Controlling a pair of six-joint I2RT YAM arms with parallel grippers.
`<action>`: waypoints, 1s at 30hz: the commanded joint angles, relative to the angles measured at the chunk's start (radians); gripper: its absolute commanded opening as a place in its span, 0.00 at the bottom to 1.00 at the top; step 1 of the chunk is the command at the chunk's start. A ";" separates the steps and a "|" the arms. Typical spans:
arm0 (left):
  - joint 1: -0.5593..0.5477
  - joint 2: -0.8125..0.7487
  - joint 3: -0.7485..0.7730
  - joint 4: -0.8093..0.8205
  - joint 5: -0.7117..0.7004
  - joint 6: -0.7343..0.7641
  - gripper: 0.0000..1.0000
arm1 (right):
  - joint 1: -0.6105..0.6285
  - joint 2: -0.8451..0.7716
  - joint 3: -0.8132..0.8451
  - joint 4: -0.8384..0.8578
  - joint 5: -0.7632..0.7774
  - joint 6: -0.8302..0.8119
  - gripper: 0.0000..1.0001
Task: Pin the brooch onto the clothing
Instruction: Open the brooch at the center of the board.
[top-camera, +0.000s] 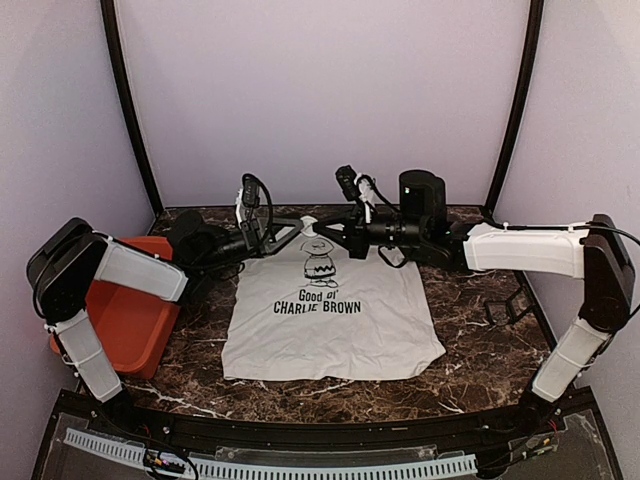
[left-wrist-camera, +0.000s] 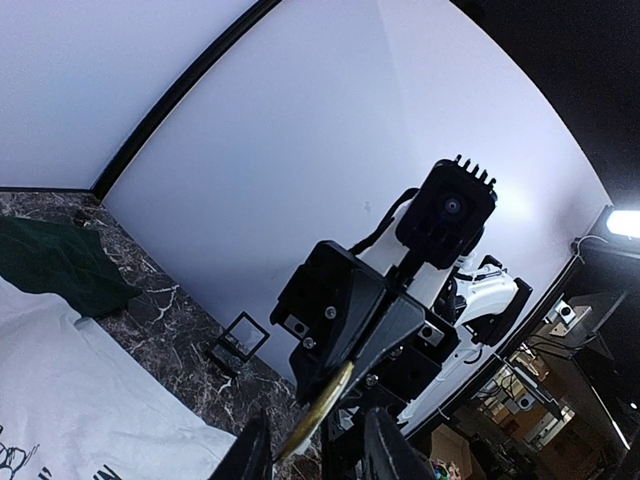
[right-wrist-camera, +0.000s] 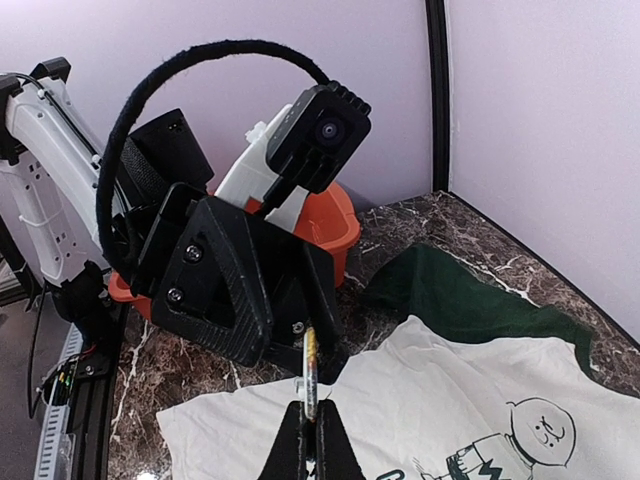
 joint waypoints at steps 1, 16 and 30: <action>-0.002 0.009 0.032 0.186 0.029 -0.001 0.31 | -0.004 -0.013 0.000 0.037 0.005 -0.007 0.00; -0.009 0.014 0.044 0.115 0.036 0.025 0.12 | 0.006 -0.007 0.016 0.018 0.022 -0.033 0.00; -0.011 0.023 0.048 0.121 0.037 0.016 0.17 | 0.014 0.001 0.029 -0.002 0.048 -0.050 0.00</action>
